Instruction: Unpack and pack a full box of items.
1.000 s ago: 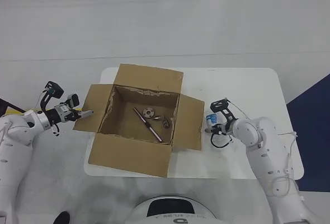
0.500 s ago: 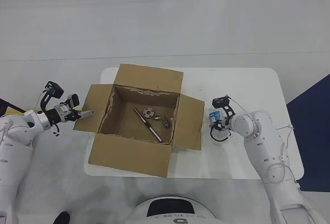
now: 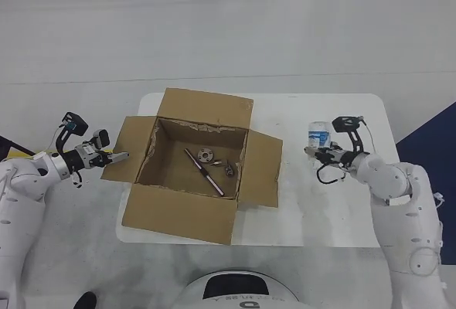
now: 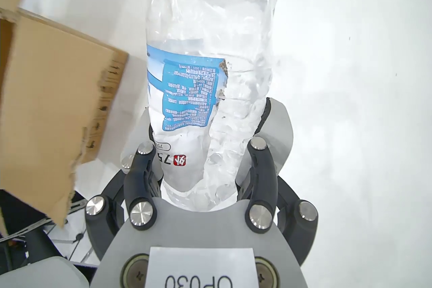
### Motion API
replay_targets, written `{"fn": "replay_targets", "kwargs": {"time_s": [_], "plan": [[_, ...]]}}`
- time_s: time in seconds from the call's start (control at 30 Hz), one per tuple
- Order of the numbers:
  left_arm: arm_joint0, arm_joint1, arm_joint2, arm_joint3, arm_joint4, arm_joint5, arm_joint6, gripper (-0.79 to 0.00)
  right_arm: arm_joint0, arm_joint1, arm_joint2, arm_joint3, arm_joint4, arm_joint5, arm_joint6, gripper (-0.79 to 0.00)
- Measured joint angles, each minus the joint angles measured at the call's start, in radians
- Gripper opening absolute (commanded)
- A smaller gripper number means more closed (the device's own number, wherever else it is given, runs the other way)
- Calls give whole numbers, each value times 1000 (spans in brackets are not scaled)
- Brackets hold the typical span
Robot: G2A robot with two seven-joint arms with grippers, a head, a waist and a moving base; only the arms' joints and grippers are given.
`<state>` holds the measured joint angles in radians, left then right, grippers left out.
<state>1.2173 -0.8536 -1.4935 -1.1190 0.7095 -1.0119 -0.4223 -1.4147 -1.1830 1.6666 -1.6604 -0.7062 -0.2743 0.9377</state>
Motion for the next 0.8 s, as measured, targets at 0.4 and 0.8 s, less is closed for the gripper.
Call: {"fn": "replay_targets", "kwargs": {"time_s": [0.4, 0.8], "plan": [[0, 0, 0, 0, 0, 0, 0, 0, 16, -9, -69, -32, 292, -127, -93, -785], [0, 0, 0, 0, 0, 0, 0, 0, 138, -21, -261, -90, 199, -142, -46, -785]]}}
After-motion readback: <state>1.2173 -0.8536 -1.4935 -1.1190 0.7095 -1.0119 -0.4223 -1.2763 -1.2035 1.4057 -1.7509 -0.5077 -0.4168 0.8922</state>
